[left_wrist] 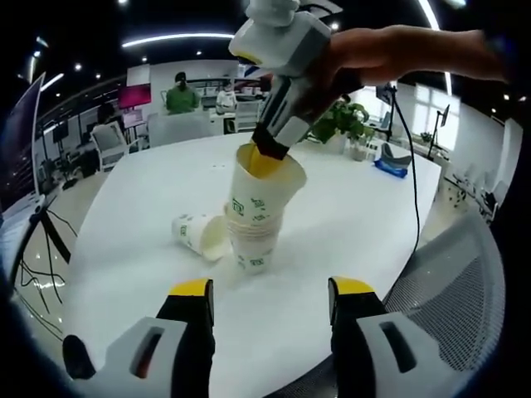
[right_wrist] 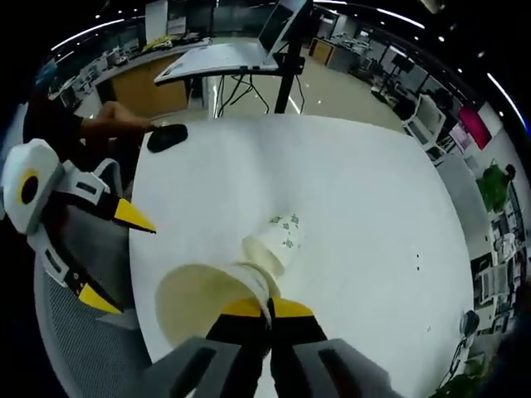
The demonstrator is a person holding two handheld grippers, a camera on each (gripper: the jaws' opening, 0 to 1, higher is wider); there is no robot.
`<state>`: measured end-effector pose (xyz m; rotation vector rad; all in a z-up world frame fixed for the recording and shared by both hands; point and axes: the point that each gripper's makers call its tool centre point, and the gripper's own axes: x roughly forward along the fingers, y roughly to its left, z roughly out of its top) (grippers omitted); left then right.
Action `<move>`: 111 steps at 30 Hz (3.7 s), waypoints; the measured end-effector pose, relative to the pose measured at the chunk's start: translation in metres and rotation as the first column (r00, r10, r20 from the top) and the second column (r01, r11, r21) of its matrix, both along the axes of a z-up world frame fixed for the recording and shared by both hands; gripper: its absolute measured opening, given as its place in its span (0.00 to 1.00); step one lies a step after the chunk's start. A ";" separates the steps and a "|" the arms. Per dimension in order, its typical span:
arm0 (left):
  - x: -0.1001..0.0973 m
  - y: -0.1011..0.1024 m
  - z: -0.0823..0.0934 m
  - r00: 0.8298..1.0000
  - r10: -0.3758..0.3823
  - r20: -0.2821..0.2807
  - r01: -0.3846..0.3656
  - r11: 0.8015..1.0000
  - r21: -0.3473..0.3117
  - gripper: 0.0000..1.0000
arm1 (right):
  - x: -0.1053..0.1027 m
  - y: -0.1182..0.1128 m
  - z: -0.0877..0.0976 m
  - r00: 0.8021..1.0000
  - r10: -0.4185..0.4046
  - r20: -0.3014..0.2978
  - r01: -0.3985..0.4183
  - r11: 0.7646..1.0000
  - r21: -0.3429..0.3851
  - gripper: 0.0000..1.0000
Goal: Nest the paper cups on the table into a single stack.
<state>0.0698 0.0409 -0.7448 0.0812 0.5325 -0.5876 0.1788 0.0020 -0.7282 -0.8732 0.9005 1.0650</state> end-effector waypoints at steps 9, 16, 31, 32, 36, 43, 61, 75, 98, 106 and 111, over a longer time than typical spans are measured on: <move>0.000 0.000 0.000 1.000 0.002 0.002 -0.002 1.000 0.002 0.55 | 0.006 0.004 -0.009 1.000 0.000 -0.006 0.000 1.000 -0.018 0.00; 0.000 0.000 -0.001 1.000 -0.001 0.002 0.001 1.000 0.002 0.55 | 0.006 0.004 -0.011 1.000 0.002 -0.007 -0.002 1.000 -0.021 0.00; 0.000 -0.001 -0.001 1.000 -0.007 0.004 0.007 1.000 0.003 0.52 | 0.004 -0.004 -0.016 1.000 0.019 -0.008 -0.020 0.998 -0.055 0.04; 0.000 -0.001 -0.001 1.000 -0.008 0.004 0.008 1.000 0.003 0.52 | 0.004 -0.004 -0.016 1.000 0.019 -0.008 -0.019 0.998 -0.056 0.05; -0.001 -0.002 -0.001 1.000 -0.016 0.004 0.016 1.000 0.011 0.51 | 0.008 -0.006 -0.018 1.000 0.009 -0.005 -0.009 0.998 -0.061 0.06; -0.001 -0.002 -0.001 1.000 -0.016 0.004 0.016 1.000 0.010 0.51 | 0.009 -0.007 -0.020 1.000 -0.012 -0.010 0.012 0.999 -0.048 0.10; -0.002 -0.002 -0.002 1.000 -0.015 -0.002 0.015 1.000 0.010 0.51 | 0.003 -0.013 -0.056 0.980 -0.151 -0.131 0.144 0.988 -0.058 0.30; -0.001 -0.001 -0.003 1.000 -0.011 -0.006 0.011 1.000 0.009 0.51 | -0.006 -0.012 -0.065 0.965 -0.193 -0.175 0.187 0.981 -0.054 0.01; -0.002 -0.002 -0.003 1.000 -0.016 -0.005 0.016 1.000 0.011 0.51 | 0.014 -0.081 -0.058 0.902 -0.385 -0.197 0.383 0.922 -0.051 0.00; -0.002 -0.003 -0.004 1.000 -0.024 -0.007 0.024 1.000 0.017 0.51 | 0.012 -0.089 -0.060 0.873 -0.442 -0.208 0.443 0.896 -0.044 0.01; -0.002 -0.003 -0.005 1.000 -0.026 -0.009 0.026 0.999 0.020 0.51 | 0.015 -0.093 -0.062 0.872 -0.449 -0.194 0.450 0.892 -0.043 0.02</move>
